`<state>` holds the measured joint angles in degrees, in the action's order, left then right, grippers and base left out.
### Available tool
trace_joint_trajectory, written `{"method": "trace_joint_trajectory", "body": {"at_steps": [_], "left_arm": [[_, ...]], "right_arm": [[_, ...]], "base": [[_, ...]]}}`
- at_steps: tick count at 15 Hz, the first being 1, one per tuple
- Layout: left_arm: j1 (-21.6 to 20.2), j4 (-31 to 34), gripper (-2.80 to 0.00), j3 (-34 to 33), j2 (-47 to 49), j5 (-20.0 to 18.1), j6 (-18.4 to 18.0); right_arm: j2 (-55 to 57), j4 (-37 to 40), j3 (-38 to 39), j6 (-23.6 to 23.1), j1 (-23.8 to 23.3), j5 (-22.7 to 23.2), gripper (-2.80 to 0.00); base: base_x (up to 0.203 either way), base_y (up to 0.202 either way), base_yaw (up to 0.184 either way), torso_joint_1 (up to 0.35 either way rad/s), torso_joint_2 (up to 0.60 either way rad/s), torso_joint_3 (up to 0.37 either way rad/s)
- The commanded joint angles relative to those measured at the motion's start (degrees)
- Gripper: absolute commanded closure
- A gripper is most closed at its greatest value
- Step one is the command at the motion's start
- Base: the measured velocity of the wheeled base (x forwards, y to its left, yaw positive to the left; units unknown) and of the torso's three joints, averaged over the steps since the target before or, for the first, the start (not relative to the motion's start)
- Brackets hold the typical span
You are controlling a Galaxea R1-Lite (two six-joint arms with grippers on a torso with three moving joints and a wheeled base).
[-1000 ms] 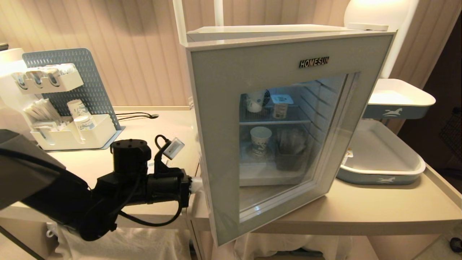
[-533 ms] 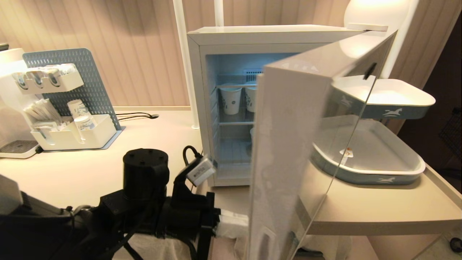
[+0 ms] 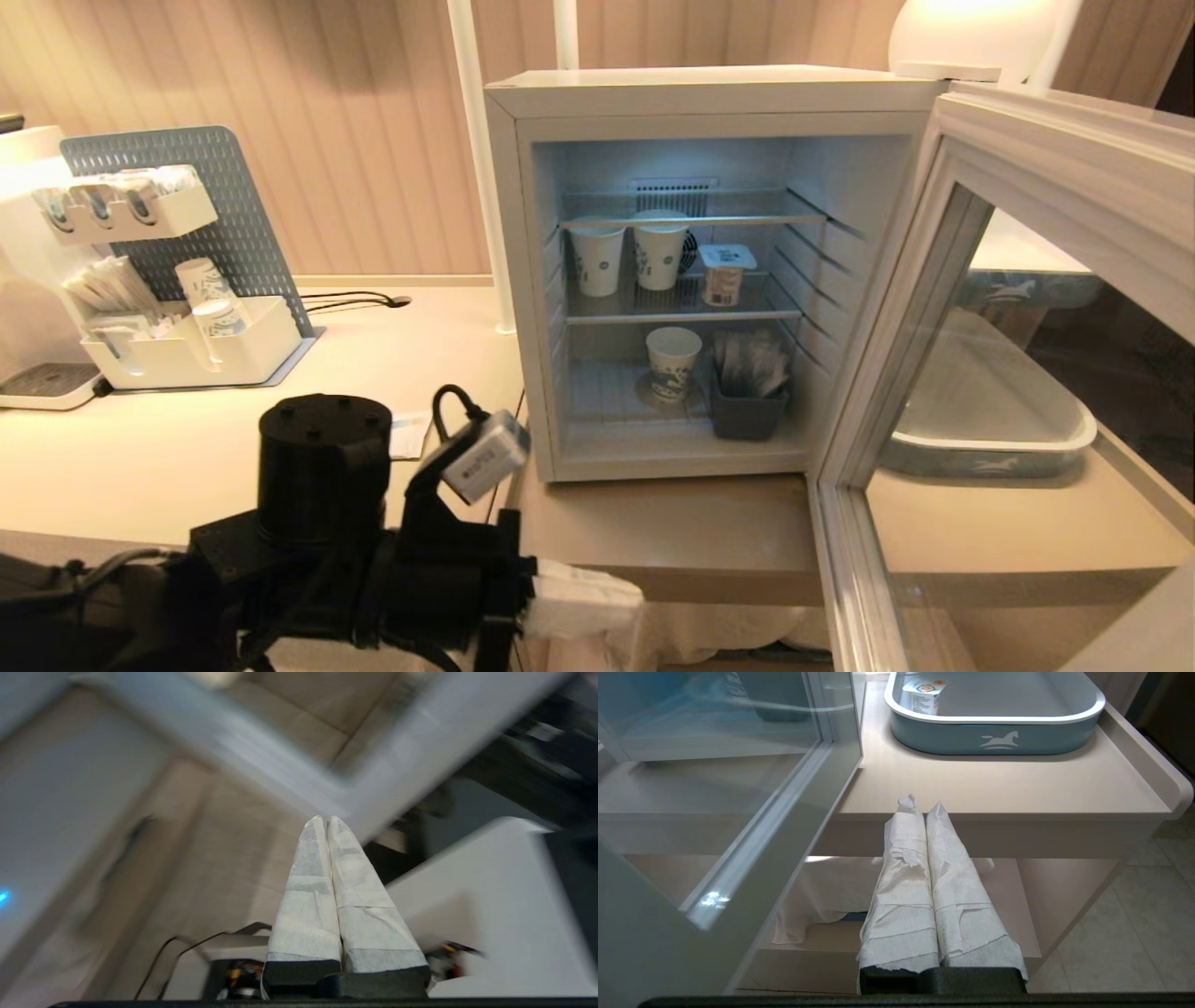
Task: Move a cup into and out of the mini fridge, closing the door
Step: Open the freezer door, then take the yoghurt out of the freezer
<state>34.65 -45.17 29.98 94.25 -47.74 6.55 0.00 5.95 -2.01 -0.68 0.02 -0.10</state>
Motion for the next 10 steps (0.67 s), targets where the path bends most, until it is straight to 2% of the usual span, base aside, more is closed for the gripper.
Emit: {"method": "trace_joint_trajectory", "body": {"at_steps": [1,3,4,6,8,9,10], "left_arm": [[-7.11,-0.34,0.00,-1.91,-2.13,0.93,0.39],[-14.93,-0.30,0.00,-4.62,-10.48,4.85,2.78],[-18.69,0.13,0.00,-5.33,-17.27,7.26,5.23],[-29.10,5.34,0.00,-4.35,-32.31,11.47,9.16],[-41.47,21.35,0.00,1.95,-48.10,14.09,11.33],[-46.35,32.59,0.00,8.27,-55.03,15.20,12.19],[-49.20,43.38,0.00,17.44,-60.45,16.60,12.97]], "right_arm": [[0.09,0.03,-0.01,-0.02,0.04,0.01,0.00],[0.09,-0.15,0.08,0.24,-0.02,-0.17,0.00],[0.09,-0.15,0.08,0.24,-0.02,-0.17,0.00],[0.09,-0.15,-0.01,0.24,-0.02,-0.17,0.00],[0.09,-0.06,-0.01,0.16,0.06,-0.08,0.00],[0.09,-0.06,-0.01,0.16,0.06,-0.08,0.00],[0.09,-0.06,-0.01,0.16,0.06,-0.08,0.00]], "base": [[0.000,0.000,0.000,0.000,0.00,0.000],[0.000,0.000,0.000,0.000,0.00,0.000],[0.000,0.000,0.000,0.000,0.00,0.000],[0.000,0.000,0.000,0.000,0.00,0.000],[0.000,0.000,0.000,0.000,0.00,0.000],[0.000,0.000,0.000,0.000,0.00,0.000],[0.000,0.000,0.000,0.000,0.00,0.000]]}}
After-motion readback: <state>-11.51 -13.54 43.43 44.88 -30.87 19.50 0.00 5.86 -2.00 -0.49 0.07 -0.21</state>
